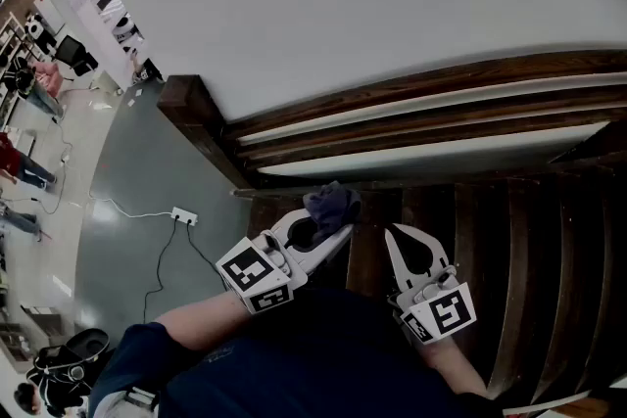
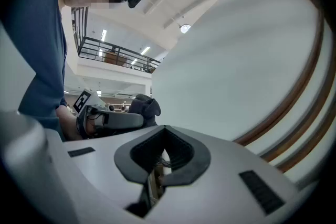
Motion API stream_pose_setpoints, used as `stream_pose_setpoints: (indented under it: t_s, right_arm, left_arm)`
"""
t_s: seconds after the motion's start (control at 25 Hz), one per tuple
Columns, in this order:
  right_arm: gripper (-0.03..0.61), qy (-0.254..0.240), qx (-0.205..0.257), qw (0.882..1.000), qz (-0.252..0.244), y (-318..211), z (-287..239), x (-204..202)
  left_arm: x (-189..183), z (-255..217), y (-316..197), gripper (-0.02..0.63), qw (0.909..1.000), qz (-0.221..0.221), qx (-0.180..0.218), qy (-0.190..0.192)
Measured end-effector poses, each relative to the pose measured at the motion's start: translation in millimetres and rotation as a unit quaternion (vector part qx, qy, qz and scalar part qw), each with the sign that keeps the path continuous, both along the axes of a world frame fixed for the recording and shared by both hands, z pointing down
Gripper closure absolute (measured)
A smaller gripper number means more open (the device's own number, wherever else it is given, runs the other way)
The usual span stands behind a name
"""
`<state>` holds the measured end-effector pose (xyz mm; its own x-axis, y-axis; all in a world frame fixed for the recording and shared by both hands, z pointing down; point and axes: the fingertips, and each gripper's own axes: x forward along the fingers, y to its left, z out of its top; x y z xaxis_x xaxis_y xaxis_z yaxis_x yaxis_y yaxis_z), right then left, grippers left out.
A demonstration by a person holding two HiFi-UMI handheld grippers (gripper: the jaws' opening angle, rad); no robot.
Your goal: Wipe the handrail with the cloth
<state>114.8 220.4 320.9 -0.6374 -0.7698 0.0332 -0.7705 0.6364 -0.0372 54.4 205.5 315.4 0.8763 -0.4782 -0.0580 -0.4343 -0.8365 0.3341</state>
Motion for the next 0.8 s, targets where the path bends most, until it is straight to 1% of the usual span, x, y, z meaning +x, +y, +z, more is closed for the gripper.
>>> stream_pose_setpoints:
  t_s: [0.2,0.4,0.8]
  right_arm:
    - [0.571,0.0,-0.002,1.0,-0.003,2.4,2.3,-8.9]
    - [0.571,0.0,-0.005,1.0,-0.012,4.5,4.0,-10.8]
    - [0.571,-0.037,-0.002,0.999,-0.009,6.8,1.2,2.9]
  left_arm:
    - [-8.1,2.0,3.8,0.532,1.0,0.0,0.001,-0.002]
    - [-10.6,3.3,6.3,0.532,0.9999,-0.011,-0.002,-0.001]
    - [-2.4,5.6,12.0,0.532,0.9997,-0.016,-0.008,-0.019]
